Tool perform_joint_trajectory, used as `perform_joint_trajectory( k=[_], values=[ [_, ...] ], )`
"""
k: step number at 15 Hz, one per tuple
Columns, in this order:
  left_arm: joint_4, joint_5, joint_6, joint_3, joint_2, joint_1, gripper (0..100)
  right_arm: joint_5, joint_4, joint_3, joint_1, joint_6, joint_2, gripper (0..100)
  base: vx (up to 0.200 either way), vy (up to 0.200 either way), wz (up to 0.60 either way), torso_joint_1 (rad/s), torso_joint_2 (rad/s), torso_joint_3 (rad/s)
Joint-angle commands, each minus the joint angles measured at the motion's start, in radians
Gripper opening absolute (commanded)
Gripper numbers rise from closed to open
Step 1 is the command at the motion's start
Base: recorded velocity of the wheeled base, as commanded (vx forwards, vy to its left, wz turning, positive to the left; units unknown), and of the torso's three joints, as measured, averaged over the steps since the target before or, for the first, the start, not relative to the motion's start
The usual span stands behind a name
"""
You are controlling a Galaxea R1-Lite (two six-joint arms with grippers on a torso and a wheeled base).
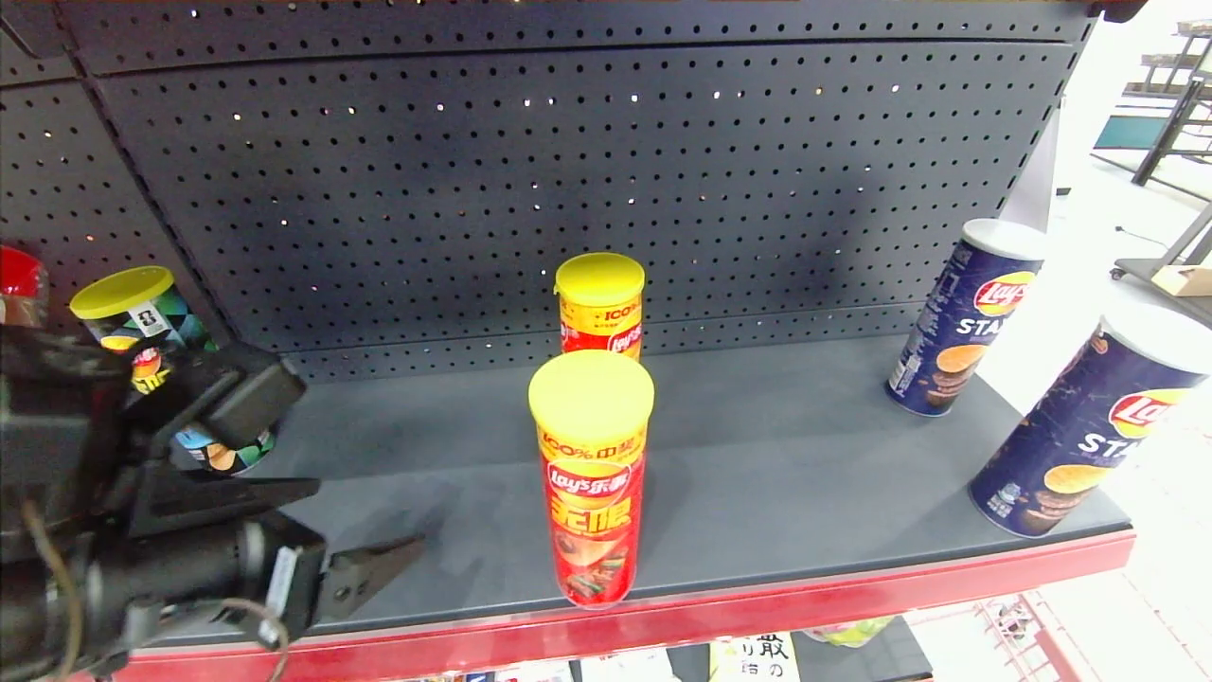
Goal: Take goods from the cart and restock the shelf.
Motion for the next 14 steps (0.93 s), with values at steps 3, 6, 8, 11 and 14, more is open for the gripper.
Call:
perform_joint_trajectory(
  k=[3,6,8,11,14],
  values=[
    [0.437,0.002,0.1,0.012,-0.569,0.005,100,0.047,-0.026,0.014,0.001,0.002,0.0,100,0.0,0.0,0.0,0.0,0.0,0.0],
    [0.572,0.04,0.119,0.011,-0.72,0.065,100,0.052,-0.027,0.014,0.001,0.002,-0.002,100,0.0,0.0,0.0,0.0,0.0,0.0],
    [0.658,0.039,0.107,0.029,-0.823,0.298,100,0.036,-0.026,0.011,-0.007,0.002,0.004,100,0.0,0.0,0.0,0.0,0.0,0.0],
    [0.658,0.034,0.058,0.106,-0.902,0.428,100,-0.037,-0.026,0.008,-0.025,0.002,0.035,100,0.0,0.0,0.0,0.0,0.0,0.0],
    [0.561,0.025,0.015,0.29,-1.115,0.43,100,-0.105,-0.024,0.008,-0.031,0.006,0.042,100,0.0,0.0,0.0,0.0,0.0,0.0]
  ],
)
